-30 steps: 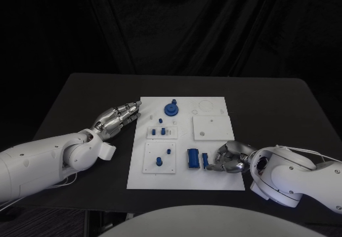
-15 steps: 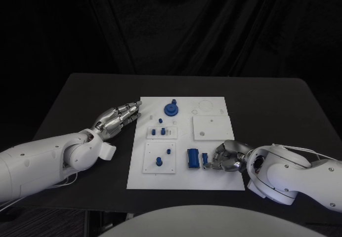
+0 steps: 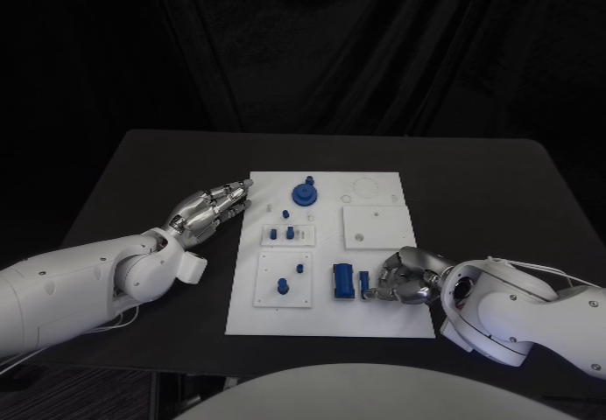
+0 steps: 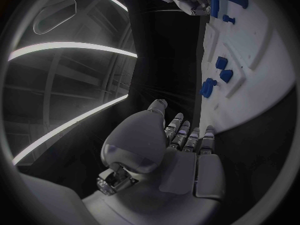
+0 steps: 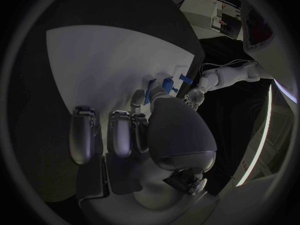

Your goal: Assemble the parts on the task board

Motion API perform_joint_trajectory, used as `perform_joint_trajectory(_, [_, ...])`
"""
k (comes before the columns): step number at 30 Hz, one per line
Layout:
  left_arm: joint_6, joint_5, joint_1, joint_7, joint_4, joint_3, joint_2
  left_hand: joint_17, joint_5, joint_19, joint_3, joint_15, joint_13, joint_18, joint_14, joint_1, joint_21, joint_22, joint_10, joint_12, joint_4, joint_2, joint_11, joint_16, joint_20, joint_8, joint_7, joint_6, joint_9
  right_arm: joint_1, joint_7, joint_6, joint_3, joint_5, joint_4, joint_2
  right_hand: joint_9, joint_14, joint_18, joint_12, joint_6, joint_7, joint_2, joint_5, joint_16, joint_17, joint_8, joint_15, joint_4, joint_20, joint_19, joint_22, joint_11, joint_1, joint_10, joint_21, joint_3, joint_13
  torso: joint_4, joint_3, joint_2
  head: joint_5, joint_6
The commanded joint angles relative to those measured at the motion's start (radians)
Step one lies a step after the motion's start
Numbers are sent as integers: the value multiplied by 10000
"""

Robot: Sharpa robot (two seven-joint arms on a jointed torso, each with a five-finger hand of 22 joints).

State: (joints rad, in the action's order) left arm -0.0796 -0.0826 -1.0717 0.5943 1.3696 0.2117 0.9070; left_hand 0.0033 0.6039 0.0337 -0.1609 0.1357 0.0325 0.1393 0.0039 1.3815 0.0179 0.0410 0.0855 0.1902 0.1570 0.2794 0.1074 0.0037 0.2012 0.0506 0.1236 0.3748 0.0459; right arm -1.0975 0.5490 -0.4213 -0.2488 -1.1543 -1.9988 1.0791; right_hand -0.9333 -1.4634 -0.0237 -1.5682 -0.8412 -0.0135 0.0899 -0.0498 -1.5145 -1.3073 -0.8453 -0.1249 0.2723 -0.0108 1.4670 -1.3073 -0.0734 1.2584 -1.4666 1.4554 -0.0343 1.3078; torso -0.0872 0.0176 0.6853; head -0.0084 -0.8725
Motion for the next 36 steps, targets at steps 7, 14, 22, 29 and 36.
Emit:
perform_joint_trajectory(7, [535, 41, 8, 861, 194, -13, 113, 21, 95, 144, -43, -68, 30, 76, 108, 72, 134, 93, 183, 164, -9, -92, -67, 27, 35, 125, -15, 472, 41, -302, -4028, -4171, 24, -137, -641, 602, 156, -832, -10, -26, -419, -75, -69, -311, -65, -1258, 40, -102, 217, -97, 635, -2312, -104, -345, -1042, 238, -329, 2630, 42, -93, -224, 35, -1])
perform_joint_trajectory(14, [886, 41, -79, 963, 617, -15, 410, 17, 90, 139, -84, -148, 26, 44, 102, 68, 135, 81, 198, 189, 154, -99, -168, 21, -93, 115, -105, 527, 29, -1287, -6374, -5068, 20, 1191, -532, 897, 1186, -340, -425, -26, -370, 67, -703, -2764, 936, 713, 1104, 8, 203, -7, -250, -1691, 25, 107, -1042, -1545, -961, 2630, 162, -217, -569, 157, -1])
perform_joint_trajectory(22, [1464, 41, -304, 1404, 844, -16, 255, -25, 74, -186, -154, -547, 40, -518, -19, 210, -66, -208, 326, 336, 614, -160, -234, -28, -1044, 16, -210, 463, 1, -1483, -8671, -5076, 7, 4016, 736, 597, 2711, 3495, -1413, 6982, -71, 849, -337, -3556, 7107, 7717, 2174, 1045, 197, 882, -4288, 1864, 918, 35, 5234, -9702, -1769, -3980, 263, -269, -790, 138, -1])
perform_joint_trajectory(29, [2081, 41, -304, 1993, 587, -15, -214, -33, -244, -275, -488, -1490, 17, -699, -39, 30, -127, -315, 122, 199, 1373, -296, -864, -37, -2167, -11, -644, 540, -6, -898, -10663, -4511, 5, 5333, 1540, 427, 4456, 7708, -881, 9818, 1134, 1839, -118, -4312, 10282, 9644, 3497, 2670, 203, 2305, -7402, 4584, 2247, -423, 8506, -13450, -2203, -6758, 281, -283, -736, 25, -1])
perform_joint_trajectory(36, [1983, 30, -211, 2206, 284, -15, -567, -33, -262, -277, -569, -1468, -10, -721, -39, 2, -129, -322, -202, 15, 1363, -229, -1038, -37, -2152, -121, -937, -181, -71, -454, -11316, -3781, 4, 5634, 2400, 198, 5689, 9946, -481, 10407, 2497, 1768, -267, -5233, 11456, 10989, 4017, 2637, 189, 3000, -10434, 7880, 2171, -185, 10791, -14029, -1122, -8399, 353, -250, -685, -107, -1])
